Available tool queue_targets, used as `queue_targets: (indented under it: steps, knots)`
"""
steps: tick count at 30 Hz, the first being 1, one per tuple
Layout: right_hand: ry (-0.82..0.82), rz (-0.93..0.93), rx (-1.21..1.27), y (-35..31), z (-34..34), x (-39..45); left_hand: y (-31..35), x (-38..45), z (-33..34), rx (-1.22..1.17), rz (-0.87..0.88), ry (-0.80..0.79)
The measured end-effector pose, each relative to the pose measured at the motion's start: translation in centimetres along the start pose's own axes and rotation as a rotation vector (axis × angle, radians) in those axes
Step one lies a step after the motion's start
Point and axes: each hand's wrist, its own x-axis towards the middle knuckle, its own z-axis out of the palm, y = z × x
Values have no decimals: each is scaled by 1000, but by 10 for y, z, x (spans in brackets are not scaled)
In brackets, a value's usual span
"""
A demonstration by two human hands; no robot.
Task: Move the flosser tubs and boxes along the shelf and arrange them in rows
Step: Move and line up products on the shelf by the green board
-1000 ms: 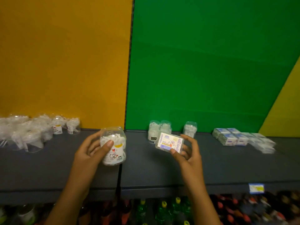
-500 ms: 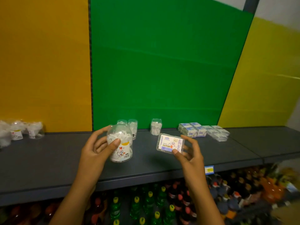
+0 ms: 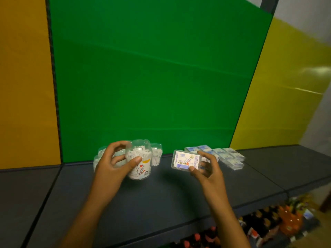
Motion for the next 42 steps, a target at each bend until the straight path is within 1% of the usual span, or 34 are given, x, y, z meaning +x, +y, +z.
queue_targets:
  steps: [1,3,6,12,18,23,28,34,37,42]
  knots:
    - [8,-3,-8,-1,0,2,2,3,1,9,1,-3]
    - [24,-10,-38,36,5,59,-38,57,24,22,5,3]
    - [20,7,-40,36,4,68,-40,70,36,30,15,-23]
    - [37,28,-3,62,-7,103,-68,111,70,162,38,-84]
    - [11,36,27,84,-18,142,-89,147,106,296,66,-156]
    - [-92,51,43,102,-24,178,-113,166,125,571,83,-123]
    - [-179,35,63,121,-36,216,-136,171,144,848,46,-89]
    - [-253,39,92,151,-39,240,-157,170,158,1186,101,-81]
    - [-287,43,101,160,-39,243,-163,164,164,1278,97,-95]
    - [-319,28,110,160,-43,249,-166,161,171,1366,82,-97]
